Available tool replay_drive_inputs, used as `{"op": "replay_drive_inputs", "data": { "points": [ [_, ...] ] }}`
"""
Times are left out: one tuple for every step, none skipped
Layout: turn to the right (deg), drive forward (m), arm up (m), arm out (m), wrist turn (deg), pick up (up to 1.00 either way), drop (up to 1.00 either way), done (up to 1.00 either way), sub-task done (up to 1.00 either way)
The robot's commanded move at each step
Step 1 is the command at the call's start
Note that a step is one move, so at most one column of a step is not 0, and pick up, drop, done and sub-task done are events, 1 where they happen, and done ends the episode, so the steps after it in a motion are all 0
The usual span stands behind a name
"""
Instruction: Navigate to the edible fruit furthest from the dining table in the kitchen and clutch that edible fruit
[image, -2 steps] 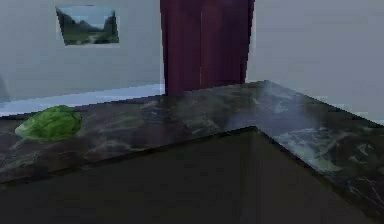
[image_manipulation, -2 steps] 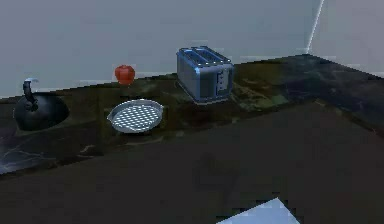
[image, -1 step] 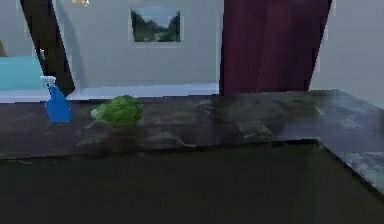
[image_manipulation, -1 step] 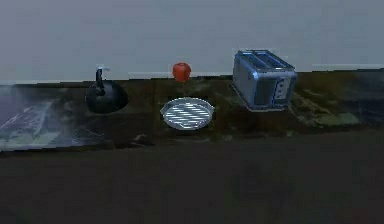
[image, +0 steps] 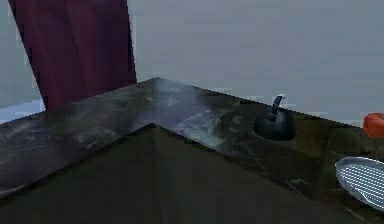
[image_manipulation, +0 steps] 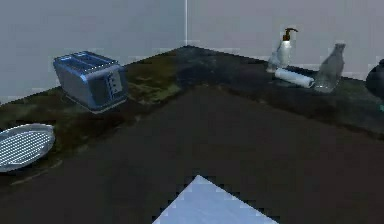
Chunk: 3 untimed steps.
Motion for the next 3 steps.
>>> {"op": "replay_drive_inputs", "data": {
  "points": [
    [45.0,0.0,0.0,0.0,0.0,0.0,0.0,0.0,0.0],
    [42.0,0.0,0.0,0.0,0.0,0.0,0.0,0.0,0.0],
    [0.0,0.65,0.0,0.0,0.0,0.0,0.0,0.0,0.0]
  ]
}}
